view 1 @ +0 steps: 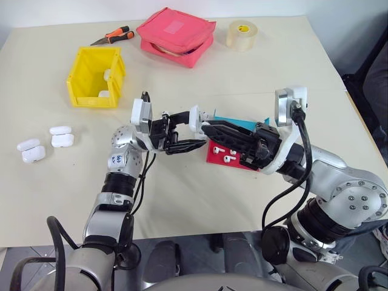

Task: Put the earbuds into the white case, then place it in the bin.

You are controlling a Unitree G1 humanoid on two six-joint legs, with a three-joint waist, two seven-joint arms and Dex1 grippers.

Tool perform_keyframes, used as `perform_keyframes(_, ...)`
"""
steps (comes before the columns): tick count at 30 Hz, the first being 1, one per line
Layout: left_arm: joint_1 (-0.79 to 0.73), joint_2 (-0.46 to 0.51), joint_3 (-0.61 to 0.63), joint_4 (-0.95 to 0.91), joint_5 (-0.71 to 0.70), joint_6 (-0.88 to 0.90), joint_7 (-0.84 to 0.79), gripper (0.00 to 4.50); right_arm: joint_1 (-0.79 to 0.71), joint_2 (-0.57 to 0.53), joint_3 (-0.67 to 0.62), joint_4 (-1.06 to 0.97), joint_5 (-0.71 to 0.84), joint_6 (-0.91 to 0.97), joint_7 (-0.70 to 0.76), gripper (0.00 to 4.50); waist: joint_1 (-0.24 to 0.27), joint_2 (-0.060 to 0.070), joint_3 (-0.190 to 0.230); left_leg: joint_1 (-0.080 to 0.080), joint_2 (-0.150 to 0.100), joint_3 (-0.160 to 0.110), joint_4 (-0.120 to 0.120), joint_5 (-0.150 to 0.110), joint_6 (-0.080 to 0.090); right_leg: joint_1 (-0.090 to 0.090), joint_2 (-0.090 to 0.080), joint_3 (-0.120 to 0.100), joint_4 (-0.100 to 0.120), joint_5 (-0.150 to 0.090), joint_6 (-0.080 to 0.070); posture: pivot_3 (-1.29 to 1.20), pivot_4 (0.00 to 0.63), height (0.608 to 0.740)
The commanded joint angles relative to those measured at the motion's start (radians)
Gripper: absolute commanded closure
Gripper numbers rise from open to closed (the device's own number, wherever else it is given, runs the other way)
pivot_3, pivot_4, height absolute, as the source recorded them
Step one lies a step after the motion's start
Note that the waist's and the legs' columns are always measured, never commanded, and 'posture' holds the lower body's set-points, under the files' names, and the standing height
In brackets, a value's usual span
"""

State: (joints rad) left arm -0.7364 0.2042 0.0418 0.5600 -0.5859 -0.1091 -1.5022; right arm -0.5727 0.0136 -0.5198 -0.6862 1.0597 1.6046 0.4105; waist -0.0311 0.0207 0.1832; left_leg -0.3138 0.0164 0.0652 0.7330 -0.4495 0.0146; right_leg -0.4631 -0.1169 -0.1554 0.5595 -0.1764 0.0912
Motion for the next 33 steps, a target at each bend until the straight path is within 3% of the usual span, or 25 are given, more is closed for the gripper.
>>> perform_keyframes(1,-0.003,-0.009,-0.012,-0.05,-0.031,-0.008,-0.112,1.71,0.021,0.003,0.036,-0.014,0.051,-0.048,-0.051,4.06,0.0,0.0,0.0,0.0,0.0,0.0,0.0,0.0,0.0,0.0,0.0,0.0,0.0,0.0,0.0,0.0,0.15,0.74)
perform_keyframes(12,0.0,-0.007,-0.032,-0.048,-0.064,-0.017,-0.112,1.71,0.06,-0.124,0.142,0.068,0.1,-0.201,-0.13,4.06,0.001,0.0,0.0,0.001,0.0,0.0,0.0,0.0,0.0,0.0,0.0,0.001,0.0,0.0,0.0,0.0,0.15,0.74)
perform_keyframes(33,0.007,0.005,-0.032,-0.006,-0.069,-0.04,-0.112,1.71,0.025,-0.45,0.27,0.111,0.528,-0.482,-0.395,4.06,0.004,0.0,0.0,0.0,0.0,0.001,0.0,0.0,0.0,0.001,-0.001,0.001,0.0,0.0,0.0,0.0,0.15,0.74)
